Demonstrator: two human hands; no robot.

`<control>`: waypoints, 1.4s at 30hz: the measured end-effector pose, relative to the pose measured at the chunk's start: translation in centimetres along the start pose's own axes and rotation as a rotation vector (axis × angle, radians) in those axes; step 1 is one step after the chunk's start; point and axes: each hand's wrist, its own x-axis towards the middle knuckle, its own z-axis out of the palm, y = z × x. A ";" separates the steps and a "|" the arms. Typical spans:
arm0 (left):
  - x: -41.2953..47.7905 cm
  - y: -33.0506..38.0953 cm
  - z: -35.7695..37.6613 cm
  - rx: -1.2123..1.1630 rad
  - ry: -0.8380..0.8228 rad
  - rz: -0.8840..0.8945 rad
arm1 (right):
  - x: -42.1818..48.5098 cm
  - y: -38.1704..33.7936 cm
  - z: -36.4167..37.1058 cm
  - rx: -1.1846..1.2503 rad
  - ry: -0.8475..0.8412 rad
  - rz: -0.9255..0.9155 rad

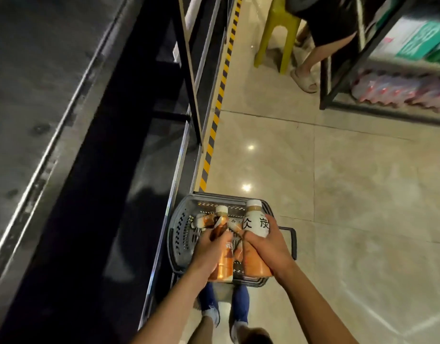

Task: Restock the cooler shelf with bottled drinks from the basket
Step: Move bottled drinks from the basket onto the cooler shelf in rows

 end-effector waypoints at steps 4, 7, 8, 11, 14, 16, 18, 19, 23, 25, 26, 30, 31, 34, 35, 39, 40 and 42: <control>-7.4 3.5 -1.0 -0.021 0.012 0.131 | -7.2 -5.3 -0.7 -0.022 0.015 -0.151; -11.7 5.1 -1.6 -0.035 0.026 0.242 | -11.5 -7.3 -1.1 -0.019 0.026 -0.254; -12.9 5.5 -1.7 -0.048 0.026 0.278 | -12.5 -7.7 -1.4 -0.017 0.029 -0.282; -15.5 5.4 -1.9 -0.108 0.053 0.355 | -14.8 -8.3 -2.3 -0.044 0.006 -0.332; -17.4 4.8 -1.7 -0.179 0.095 0.387 | -15.9 -8.6 -3.3 -0.076 -0.032 -0.385; -18.6 4.5 -1.4 -0.234 0.108 0.409 | -16.4 -9.0 -3.9 -0.090 -0.053 -0.413; -19.9 4.1 -1.2 -0.306 0.139 0.432 | -17.1 -9.7 -4.4 -0.080 -0.080 -0.449; -20.6 4.0 -1.2 -0.356 0.149 0.444 | -17.4 -10.1 -4.5 -0.073 -0.095 -0.475; -23.1 3.9 -2.2 -0.464 0.218 0.484 | -18.9 -12.3 -4.1 -0.065 -0.182 -0.575; -24.7 3.6 -3.0 -0.453 0.310 0.471 | -20.0 -13.4 -3.3 -0.053 -0.249 -0.613; -25.7 3.4 -3.5 -0.460 0.346 0.477 | -20.7 -13.9 -2.9 -0.052 -0.289 -0.634; -30.2 2.0 -5.6 -0.552 0.477 0.547 | -23.7 -15.6 -0.2 -0.087 -0.458 -0.732; -31.3 1.4 -6.1 -0.581 0.510 0.556 | -24.5 -15.9 0.6 -0.097 -0.503 -0.758; -34.8 -0.5 -7.4 -0.676 0.615 0.573 | -27.3 -16.2 3.1 -0.157 -0.642 -0.816; -36.0 -1.2 -7.7 -0.700 0.657 0.578 | -28.4 -16.2 4.0 -0.176 -0.689 -0.832; -41.1 -4.6 -8.8 -0.786 0.839 0.578 | -33.2 -15.6 7.4 -0.211 -0.885 -0.876; -42.4 -5.7 -9.0 -0.796 0.886 0.584 | -34.6 -15.3 8.2 -0.213 -0.941 -0.880; -45.2 -8.1 -9.2 -0.804 0.997 0.605 | -37.5 -14.4 9.4 -0.221 -1.051 -0.880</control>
